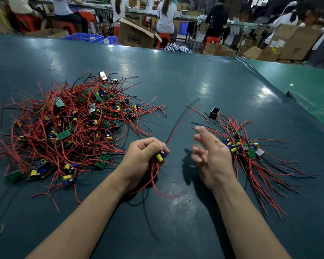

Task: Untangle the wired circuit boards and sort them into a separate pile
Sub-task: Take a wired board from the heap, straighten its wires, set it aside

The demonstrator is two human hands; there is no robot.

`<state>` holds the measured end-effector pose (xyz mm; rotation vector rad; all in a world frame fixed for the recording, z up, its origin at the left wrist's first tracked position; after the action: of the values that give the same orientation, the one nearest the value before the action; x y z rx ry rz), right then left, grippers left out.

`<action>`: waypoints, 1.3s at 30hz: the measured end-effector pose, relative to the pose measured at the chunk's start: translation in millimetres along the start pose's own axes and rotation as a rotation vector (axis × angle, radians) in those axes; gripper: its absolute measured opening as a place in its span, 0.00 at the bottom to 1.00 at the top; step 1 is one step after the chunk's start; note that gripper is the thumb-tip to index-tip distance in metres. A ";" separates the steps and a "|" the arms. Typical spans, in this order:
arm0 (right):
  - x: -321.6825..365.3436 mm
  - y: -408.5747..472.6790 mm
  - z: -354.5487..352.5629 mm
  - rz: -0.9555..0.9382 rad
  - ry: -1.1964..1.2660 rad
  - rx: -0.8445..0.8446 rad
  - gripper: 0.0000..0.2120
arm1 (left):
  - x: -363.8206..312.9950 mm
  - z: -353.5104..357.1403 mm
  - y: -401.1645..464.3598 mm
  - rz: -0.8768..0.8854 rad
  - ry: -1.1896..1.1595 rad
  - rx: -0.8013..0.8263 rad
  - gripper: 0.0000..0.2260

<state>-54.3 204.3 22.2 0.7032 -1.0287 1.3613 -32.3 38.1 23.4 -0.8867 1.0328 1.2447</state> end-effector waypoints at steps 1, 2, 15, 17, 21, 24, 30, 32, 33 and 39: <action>-3.5 -3.5 3.9 0.029 -0.086 0.081 0.09 | 0.8 0.1 0.8 0.015 0.015 -0.034 0.12; -7.6 -7.8 9.0 0.057 -0.165 0.167 0.12 | 0.8 1.0 0.5 0.037 0.070 -0.046 0.14; 2.3 -0.4 -0.9 -0.018 -0.138 0.100 0.09 | -9.0 10.9 -10.7 -0.029 0.199 0.147 0.08; 3.4 1.8 -3.6 -0.032 -0.082 0.046 0.09 | -8.5 10.3 -9.9 -0.050 0.172 0.166 0.09; 4.5 6.2 -8.4 -0.076 0.031 -0.111 0.09 | -6.1 9.3 -7.4 0.018 0.171 0.101 0.11; -0.3 7.4 -6.2 -0.087 0.027 -0.131 0.09 | -8.5 6.2 -5.9 0.095 -0.006 -0.021 0.06; -19.7 -9.5 17.2 -0.294 -0.638 0.278 0.18 | -13.0 -2.0 -0.2 0.073 -0.435 -0.163 0.10; -22.7 -14.3 22.0 -0.391 -0.773 0.346 0.24 | -13.6 -4.8 -0.2 0.043 -0.488 -0.179 0.12; -23.0 -15.7 23.6 -0.430 -0.797 0.358 0.26 | -13.1 -5.8 0.2 0.019 -0.492 -0.172 0.12; -15.1 -18.1 25.0 -0.276 -0.289 0.315 0.06 | -7.7 -1.1 -0.2 -0.031 -0.527 -0.084 0.10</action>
<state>-39.7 173.1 22.1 1.2587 -0.9059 1.2117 -32.4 34.7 30.3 -0.5839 0.5477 1.4029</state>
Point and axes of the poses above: each hand's wrist, its own y-axis towards the middle knuckle, its own z-axis out of the palm, x = y × z, the point moved 3 cm from there along y, towards the middle knuckle, and after that the axes turned 4 degrees about -y, right-handed, at the moved point
